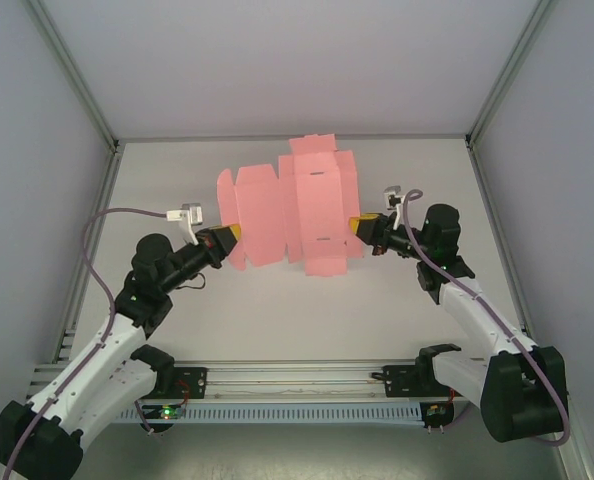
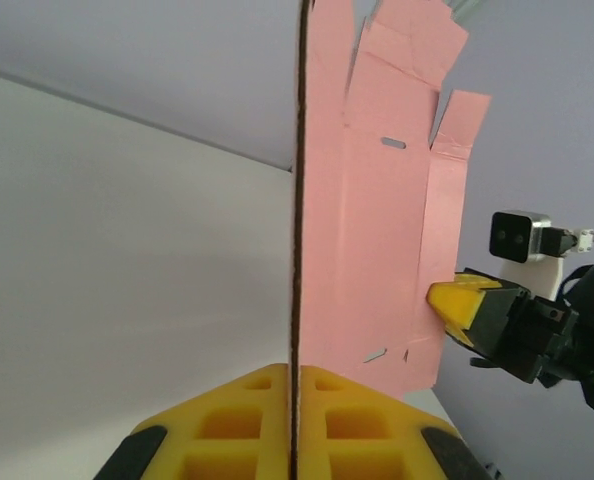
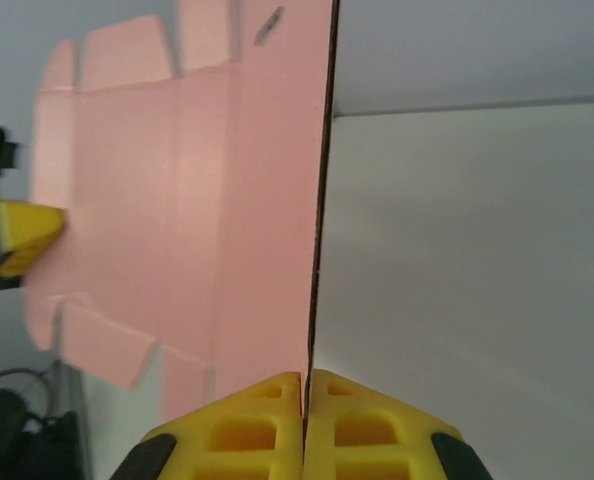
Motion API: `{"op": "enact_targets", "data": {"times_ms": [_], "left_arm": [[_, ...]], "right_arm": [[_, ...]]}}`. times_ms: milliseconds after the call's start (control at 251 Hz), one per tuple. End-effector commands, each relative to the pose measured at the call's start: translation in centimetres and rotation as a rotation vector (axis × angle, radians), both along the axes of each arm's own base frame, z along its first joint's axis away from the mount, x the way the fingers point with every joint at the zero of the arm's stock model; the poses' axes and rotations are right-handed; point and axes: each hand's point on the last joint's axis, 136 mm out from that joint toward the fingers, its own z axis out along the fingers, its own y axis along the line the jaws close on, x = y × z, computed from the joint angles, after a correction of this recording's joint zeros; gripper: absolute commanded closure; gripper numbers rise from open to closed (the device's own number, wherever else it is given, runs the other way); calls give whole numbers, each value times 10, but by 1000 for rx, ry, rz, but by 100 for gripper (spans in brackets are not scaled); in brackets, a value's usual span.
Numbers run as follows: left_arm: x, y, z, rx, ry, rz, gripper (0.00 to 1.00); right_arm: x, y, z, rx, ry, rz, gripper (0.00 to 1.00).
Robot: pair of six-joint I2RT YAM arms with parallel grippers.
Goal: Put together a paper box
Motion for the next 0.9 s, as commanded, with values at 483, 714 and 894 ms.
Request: {"op": "enact_targets", "data": {"times_ms": [483, 714, 894], "left_arm": [[-22, 92, -92, 306, 320, 446, 0], [-18, 90, -97, 329, 338, 436, 0], [-15, 85, -101, 346, 357, 412, 0]], "right_arm": [[4, 6, -67, -263, 177, 3, 100], [13, 10, -95, -561, 140, -10, 100], [21, 14, -108, -731, 93, -3, 100]]}}
